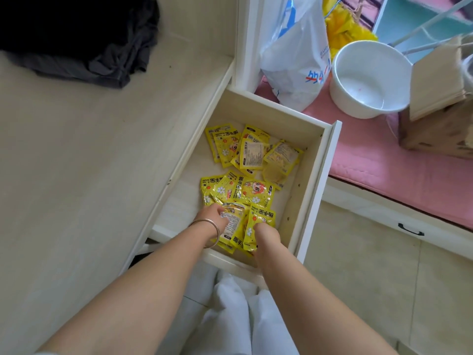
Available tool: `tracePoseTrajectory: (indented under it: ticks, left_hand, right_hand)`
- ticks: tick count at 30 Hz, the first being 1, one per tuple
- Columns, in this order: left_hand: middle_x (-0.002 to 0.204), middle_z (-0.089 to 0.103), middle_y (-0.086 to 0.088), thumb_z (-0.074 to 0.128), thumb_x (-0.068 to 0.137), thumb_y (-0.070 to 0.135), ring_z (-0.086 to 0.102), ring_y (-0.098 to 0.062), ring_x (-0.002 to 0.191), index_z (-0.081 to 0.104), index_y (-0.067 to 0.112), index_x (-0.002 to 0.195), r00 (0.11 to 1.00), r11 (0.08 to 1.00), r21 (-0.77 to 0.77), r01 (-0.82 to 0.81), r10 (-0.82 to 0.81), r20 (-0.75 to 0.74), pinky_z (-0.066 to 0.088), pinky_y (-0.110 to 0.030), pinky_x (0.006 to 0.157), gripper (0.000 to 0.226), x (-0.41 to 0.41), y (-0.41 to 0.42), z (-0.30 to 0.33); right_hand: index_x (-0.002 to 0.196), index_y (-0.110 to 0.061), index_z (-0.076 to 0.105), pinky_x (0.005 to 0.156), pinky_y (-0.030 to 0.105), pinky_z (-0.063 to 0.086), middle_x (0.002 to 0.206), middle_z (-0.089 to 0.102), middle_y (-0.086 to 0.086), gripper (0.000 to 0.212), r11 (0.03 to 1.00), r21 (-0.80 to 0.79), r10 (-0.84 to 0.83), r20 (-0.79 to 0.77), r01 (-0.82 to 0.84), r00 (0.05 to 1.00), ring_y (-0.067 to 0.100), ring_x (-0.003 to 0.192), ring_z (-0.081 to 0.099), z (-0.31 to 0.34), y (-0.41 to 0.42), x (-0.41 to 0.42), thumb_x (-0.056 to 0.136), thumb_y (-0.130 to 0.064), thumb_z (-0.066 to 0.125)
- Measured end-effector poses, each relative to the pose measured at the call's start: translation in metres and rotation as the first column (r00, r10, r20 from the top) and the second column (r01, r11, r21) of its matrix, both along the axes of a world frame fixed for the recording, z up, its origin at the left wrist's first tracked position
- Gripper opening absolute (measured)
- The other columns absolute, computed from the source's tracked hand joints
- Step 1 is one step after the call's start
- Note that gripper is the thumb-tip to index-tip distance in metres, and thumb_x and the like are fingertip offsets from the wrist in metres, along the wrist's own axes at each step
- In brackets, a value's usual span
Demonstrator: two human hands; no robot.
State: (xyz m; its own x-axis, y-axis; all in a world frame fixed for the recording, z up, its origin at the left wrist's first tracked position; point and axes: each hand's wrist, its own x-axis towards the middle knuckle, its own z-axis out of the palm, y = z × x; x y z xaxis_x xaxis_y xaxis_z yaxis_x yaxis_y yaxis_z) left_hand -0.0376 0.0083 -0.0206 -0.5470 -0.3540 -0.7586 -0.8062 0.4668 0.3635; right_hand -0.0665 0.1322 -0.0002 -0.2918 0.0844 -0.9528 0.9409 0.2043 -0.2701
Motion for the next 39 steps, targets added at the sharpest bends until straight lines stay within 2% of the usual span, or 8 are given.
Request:
tracePoseTrajectory:
  ticks: [3,6,13,20,24,27,36,39]
  left_hand:
    - [0.123,0.062,-0.003,0.055,0.091,0.023,0.058,-0.022,0.112,0.057,0.02,0.122,0.991,0.991,0.07,-0.11,0.115,-0.07,0.044,-0.029,0.096,0.031,0.003,0.004,0.014]
    - [0.112,0.068,-0.005,0.053,0.091,0.019,0.063,-0.022,0.103,0.064,0.022,0.109,0.949,0.962,0.13,-0.239,0.259,-0.177,0.048,-0.03,0.093,0.021,0.014,0.012,0.035]
    - [0.1,0.071,-0.004,0.057,0.088,0.02,0.067,-0.02,0.097,0.066,0.026,0.096,0.746,0.845,0.137,-0.517,0.523,-0.413,0.05,-0.032,0.088,0.013,0.062,0.015,0.1]
    - [0.095,0.065,0.003,0.055,0.09,0.014,0.061,-0.016,0.087,0.065,0.019,0.106,0.468,0.622,0.077,-0.779,0.658,-0.59,0.046,-0.024,0.083,0.02,0.14,0.027,0.161]
    - [0.111,0.061,0.004,0.055,0.091,0.02,0.061,-0.015,0.094,0.055,0.022,0.121,0.467,0.536,-0.095,-0.839,0.618,-0.633,0.048,-0.029,0.091,0.029,0.214,0.037,0.181]
    - [0.116,0.058,0.001,0.058,0.091,0.023,0.059,-0.014,0.091,0.052,0.021,0.125,0.346,0.376,-0.105,-0.921,0.663,-0.664,0.048,-0.028,0.089,0.035,0.278,0.044,0.193]
    - [0.115,0.059,-0.007,0.061,0.089,0.017,0.057,-0.017,0.087,0.053,0.014,0.124,-0.002,-0.078,-0.078,-0.994,0.723,-0.691,0.046,-0.028,0.081,0.037,0.501,0.082,0.216]
    - [0.116,0.057,-0.005,0.06,0.089,0.018,0.057,-0.017,0.089,0.051,0.015,0.127,-0.051,-0.141,-0.077,-0.987,0.73,-0.682,0.046,-0.03,0.08,0.038,0.558,0.095,0.221]
  right_hand:
    - [0.109,-0.008,0.053,0.066,0.031,0.047,0.078,0.053,0.005,0.018,0.996,-0.082,-0.023,0.025,0.025,0.999,0.019,0.073,0.055,0.013,-0.004,-0.004,0.096,-0.012,0.042]
    - [0.089,-0.008,0.052,0.05,0.022,0.039,0.072,0.057,0.008,0.011,0.975,-0.22,0.028,0.007,-0.026,1.0,0.014,0.051,0.055,0.032,-0.01,-0.002,0.096,-0.009,0.044]
    - [0.08,-0.015,0.055,0.058,0.023,0.041,0.072,0.058,0.0,0.015,0.858,-0.276,0.388,-0.207,-0.434,0.898,0.011,0.059,0.051,0.093,-0.025,0.012,0.094,-0.014,0.049]
    - [0.1,-0.014,0.056,0.059,0.023,0.042,0.075,0.06,-0.001,0.009,0.515,-0.271,0.583,-0.584,-0.813,0.564,0.01,0.065,0.056,0.153,-0.054,0.072,0.092,-0.014,0.051]
    - [0.103,-0.016,0.056,0.068,0.026,0.047,0.088,0.063,0.001,0.011,0.356,-0.377,0.638,-0.57,-0.855,0.517,0.014,0.076,0.06,0.173,-0.067,0.131,0.094,-0.021,0.051]
    - [0.107,-0.021,0.056,0.083,0.033,0.047,0.105,0.063,0.001,0.015,0.212,-0.379,0.689,-0.596,-0.901,0.413,0.019,0.094,0.06,0.184,-0.077,0.182,0.095,-0.028,0.051]
    - [0.13,-0.019,0.049,0.088,0.035,0.046,0.12,0.057,0.001,0.039,-0.188,-0.333,0.731,-0.676,-0.924,0.095,0.02,0.105,0.055,0.203,-0.103,0.375,0.094,-0.032,0.053]
    - [0.124,-0.018,0.052,0.092,0.038,0.046,0.12,0.059,0.002,0.034,-0.252,-0.321,0.75,-0.661,-0.913,0.026,0.02,0.104,0.056,0.201,-0.108,0.428,0.093,-0.032,0.055]
